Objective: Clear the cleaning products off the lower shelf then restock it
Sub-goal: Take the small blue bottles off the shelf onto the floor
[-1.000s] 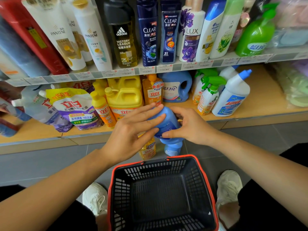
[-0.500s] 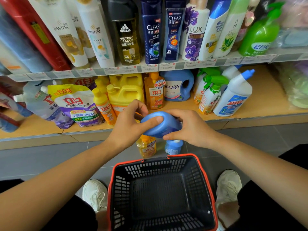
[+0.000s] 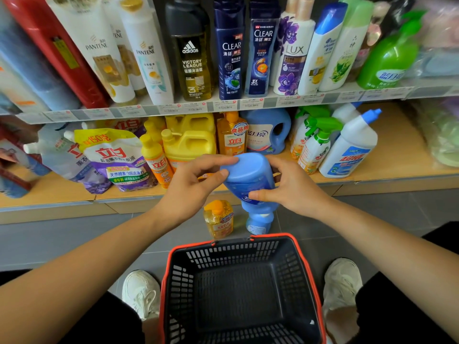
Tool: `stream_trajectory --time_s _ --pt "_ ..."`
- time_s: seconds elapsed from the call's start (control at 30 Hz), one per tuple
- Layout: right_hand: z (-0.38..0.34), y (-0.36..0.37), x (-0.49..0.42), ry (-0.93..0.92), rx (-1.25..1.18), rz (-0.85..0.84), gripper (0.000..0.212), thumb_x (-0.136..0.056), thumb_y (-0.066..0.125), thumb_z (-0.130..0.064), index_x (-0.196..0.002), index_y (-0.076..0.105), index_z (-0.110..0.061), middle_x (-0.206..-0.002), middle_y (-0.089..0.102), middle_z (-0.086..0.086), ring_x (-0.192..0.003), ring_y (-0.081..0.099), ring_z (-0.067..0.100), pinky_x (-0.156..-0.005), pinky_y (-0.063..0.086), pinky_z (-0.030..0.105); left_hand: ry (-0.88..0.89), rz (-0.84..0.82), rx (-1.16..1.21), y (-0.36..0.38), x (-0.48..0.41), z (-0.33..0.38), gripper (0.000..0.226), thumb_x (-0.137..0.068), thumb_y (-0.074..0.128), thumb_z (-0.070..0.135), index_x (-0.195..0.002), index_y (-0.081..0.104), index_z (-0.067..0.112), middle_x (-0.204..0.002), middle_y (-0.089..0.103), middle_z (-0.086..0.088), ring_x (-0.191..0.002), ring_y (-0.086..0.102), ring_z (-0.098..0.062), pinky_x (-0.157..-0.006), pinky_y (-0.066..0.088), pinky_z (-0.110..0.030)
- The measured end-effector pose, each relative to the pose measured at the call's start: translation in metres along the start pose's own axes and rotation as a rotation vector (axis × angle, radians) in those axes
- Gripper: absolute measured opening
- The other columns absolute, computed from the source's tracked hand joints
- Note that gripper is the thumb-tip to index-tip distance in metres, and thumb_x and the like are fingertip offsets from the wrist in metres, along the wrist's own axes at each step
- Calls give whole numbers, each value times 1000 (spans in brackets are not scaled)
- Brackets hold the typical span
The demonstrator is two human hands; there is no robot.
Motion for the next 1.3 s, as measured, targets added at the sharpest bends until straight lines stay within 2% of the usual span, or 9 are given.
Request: stream_trajectory --time_s 0.13,0.3,0.57,0.67,0.77,0.9,1.07,1.2,1.3 --pt "1 0 1 26 -33 3 57 -78 86 -21 -128 62 -13 -112 72 -6 -97 69 2 -75 55 18 45 -22 10 3 2 -5 32 -94 63 -5 -122 68 9 -136 62 -6 -126 60 -13 -96 53 -24" --pt "-1 -3 2 63 -104 49 50 -79 85 -21 -123 60 -23 -104 72 -14 -94 69 0 -72 56 19 -81 82 96 6 3 -22 32 -87 69 -9 -107 52 9 -116 68 0 -93 72 -22 -78 60 -42" --pt "-10 -6 1 67 -402 159 46 -77 85 -21 -118 63 -19 -109 75 -5 -102 72 11 -76 57 24 -320 -277 33 37 14 -59 65 -78 85 13 -135 54 9 -129 67 -11 -116 64 -33 -101 53 -41" --pt "-8 -8 0 71 -464 196 56 -76 83 -20 -126 58 -19 -115 72 -3 -106 70 14 -79 58 29 -390 -198 266 39 16 -62 58 -78 81 11 -130 57 2 -125 70 -16 -117 66 -33 -100 53 -50" --pt "-4 -11 -1 51 -517 246 70 -79 82 -13 -134 47 -39 -132 59 -2 -115 65 17 -80 60 34 -427 -105 393 38 16 -64 57 -76 77 16 -128 58 2 -114 75 -9 -99 71 -15 -78 57 -27" --pt "7 -18 -3 101 -444 265 61 -80 83 -11 -127 56 -40 -122 63 -5 -107 68 18 -78 62 40 -442 39 464 23 9 -70 55 -68 87 9 -115 58 8 -100 75 -8 -86 70 -22 -73 55 -31" --pt "35 -12 -6 377 -341 191 37 -87 76 -9 -118 63 -27 -107 72 -1 -101 70 17 -83 62 40 -369 175 337 -1 1 -70 56 -56 91 30 -102 63 18 -98 72 3 -87 73 -18 -67 60 -33" --pt "53 -2 -15 520 -125 28 17 -90 74 -19 -107 71 -21 -103 75 3 -96 72 18 -87 59 35 -290 271 153 -20 -6 -70 42 -63 96 23 -96 70 24 -88 73 5 -83 73 -19 -60 58 -27" --pt "62 0 -35 469 82 32 20 -86 78 -23 -105 74 -19 -98 75 1 -88 69 11 -81 54 27 -218 299 -105 -35 -11 -70 38 -66 95 29 -95 72 21 -86 74 0 -85 72 -28 -65 61 -44"
Point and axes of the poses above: each hand's wrist, its own x-axis away from the middle knuckle, its own y-axis out of the palm, z = x × y, the point moved 2 cm from there along -x, towards the middle knuckle
